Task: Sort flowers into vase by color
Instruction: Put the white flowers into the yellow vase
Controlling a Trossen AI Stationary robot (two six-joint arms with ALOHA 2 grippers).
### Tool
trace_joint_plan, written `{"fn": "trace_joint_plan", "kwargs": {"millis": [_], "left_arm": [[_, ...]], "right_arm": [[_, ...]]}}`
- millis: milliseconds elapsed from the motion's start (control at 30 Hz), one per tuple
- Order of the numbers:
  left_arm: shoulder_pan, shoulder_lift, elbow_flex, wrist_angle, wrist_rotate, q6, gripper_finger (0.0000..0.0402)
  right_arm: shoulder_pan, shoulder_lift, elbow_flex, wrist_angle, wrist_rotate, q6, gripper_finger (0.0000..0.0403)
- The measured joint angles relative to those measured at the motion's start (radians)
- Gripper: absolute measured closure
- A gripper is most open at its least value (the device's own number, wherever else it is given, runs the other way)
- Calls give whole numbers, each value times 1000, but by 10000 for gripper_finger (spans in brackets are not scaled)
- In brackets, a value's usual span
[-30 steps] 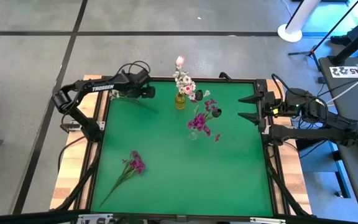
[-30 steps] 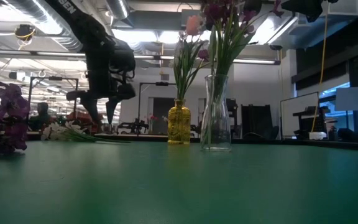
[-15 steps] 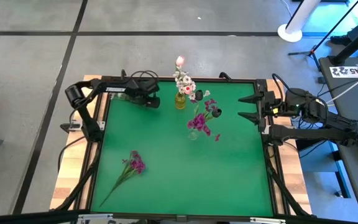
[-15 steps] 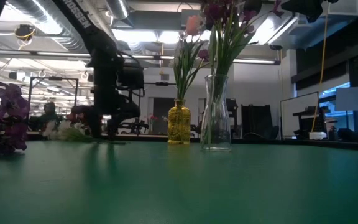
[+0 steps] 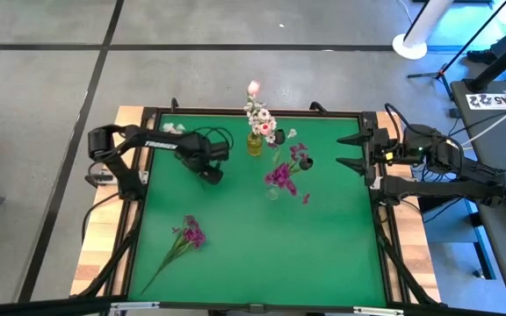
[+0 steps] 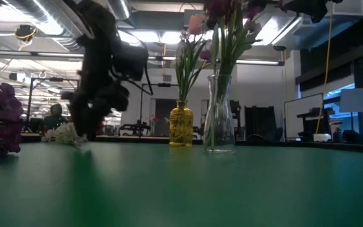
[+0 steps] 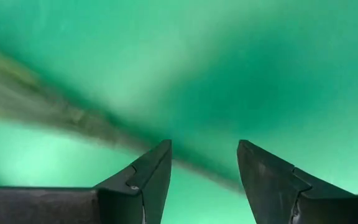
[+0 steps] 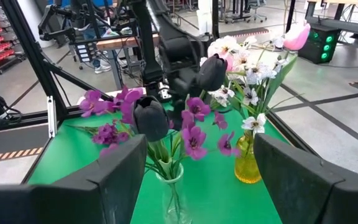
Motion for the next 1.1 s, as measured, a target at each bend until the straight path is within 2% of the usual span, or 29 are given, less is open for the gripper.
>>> {"fn": "trace_joint_plan", "kwargs": {"millis": [133, 233, 367, 467, 600, 867, 1100], "left_arm": [[-87, -46, 0, -127, -26, -99, 223], [-147, -99, 0, -221, -88, -214, 223], [-168, -183, 1, -233, -182, -349, 223], [-138, -234, -6, -199, -238, -429, 223], [-50, -287, -87, -69, -238, -490, 222], [117, -299, -284, 177, -120, -547, 195], [168, -296, -312, 188, -137, -601, 176]], "right_arm": [[0, 0, 0, 2, 0, 0, 107], [0, 0, 0, 2, 0, 0, 107], [0, 0, 0, 2, 0, -8, 107], [0, 0, 0, 2, 0, -11, 107], [0, 0, 0, 1, -3, -11, 107], [0, 0, 0, -6, -29, -12, 107], [-1, 0, -2, -12, -35, -38, 107]]}}
